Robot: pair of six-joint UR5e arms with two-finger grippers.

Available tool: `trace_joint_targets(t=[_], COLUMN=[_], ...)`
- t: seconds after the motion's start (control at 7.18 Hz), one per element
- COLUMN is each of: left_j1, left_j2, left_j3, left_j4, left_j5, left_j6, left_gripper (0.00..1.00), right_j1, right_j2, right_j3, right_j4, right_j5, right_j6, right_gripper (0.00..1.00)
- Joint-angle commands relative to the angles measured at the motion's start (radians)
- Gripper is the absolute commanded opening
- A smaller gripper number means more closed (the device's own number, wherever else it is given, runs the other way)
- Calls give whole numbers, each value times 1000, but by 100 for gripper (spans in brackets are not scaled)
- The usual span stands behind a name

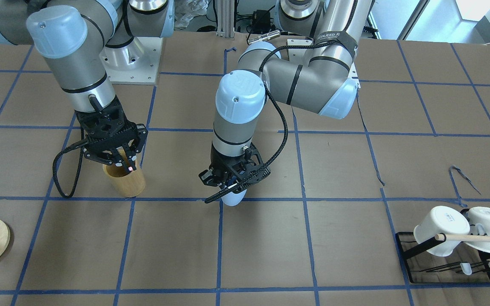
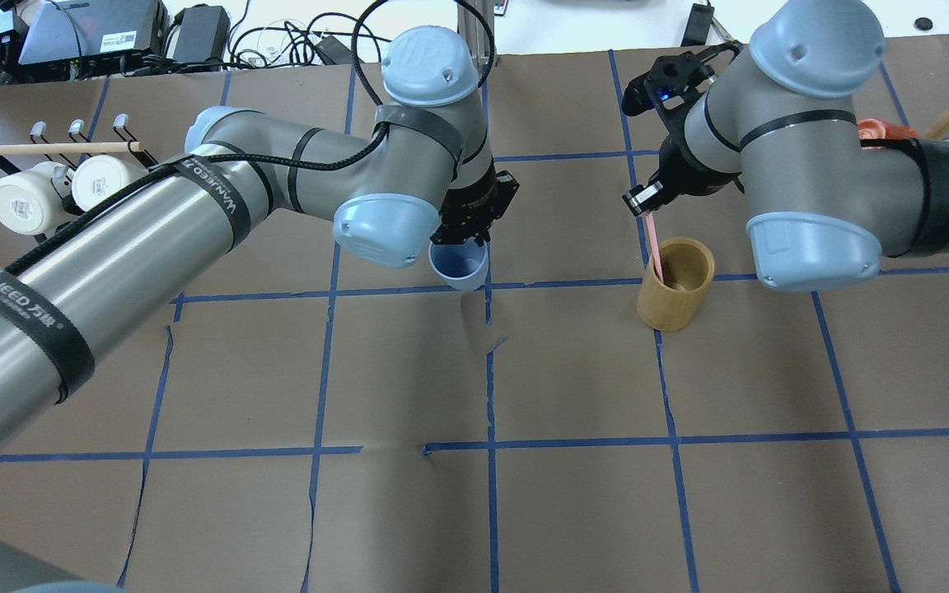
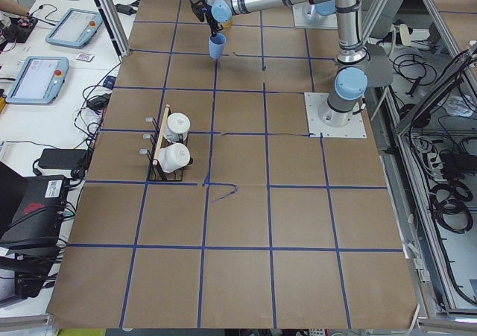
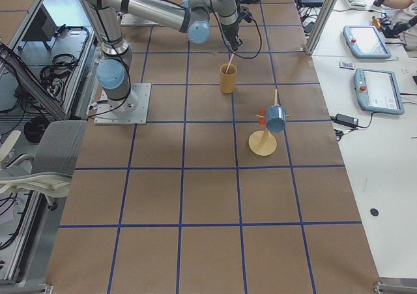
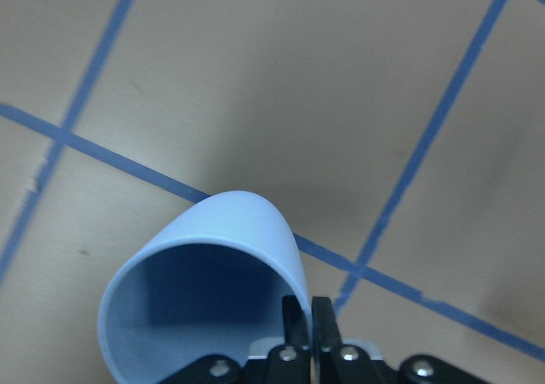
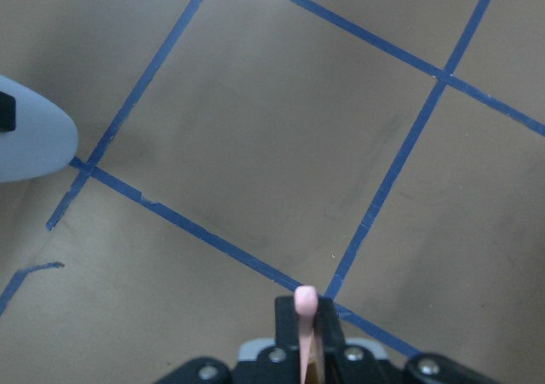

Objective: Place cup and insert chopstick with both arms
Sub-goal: 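Grasp the blue cup with the left gripper while the right gripper pulls out the chopstick, then set the blue cup down beside the tan cup while the right gripper lifts the chopstick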

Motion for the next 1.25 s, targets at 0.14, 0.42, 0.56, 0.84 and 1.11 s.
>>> trace_joint_targets(t=[0.14,0.42,0.56,0.84,1.11], left_j1=[-5,-5,-2,16,35], left_j2=[-22,-28,-17,12,111], left_j3=[12,17,29,116,176], left_j4=[-6,-3,8,-44,-302], left_j5=[-40,-41,-38,26,32], left_j6=[-35,-35,-22,168,314], left_gripper=[41,100,100,100,100], right_j1=[-5,-9,-9,-6,-2], right_j2=[-9,-20,-32,-34,-49], right_j3=[-38,-42,-51,-158,-261], right_j4=[10,11,14,100,166], right_j5=[-10,-19,-22,-17,-7], right_j6=[1,1,1,1,1], right_gripper=[14,14,13,14,14])
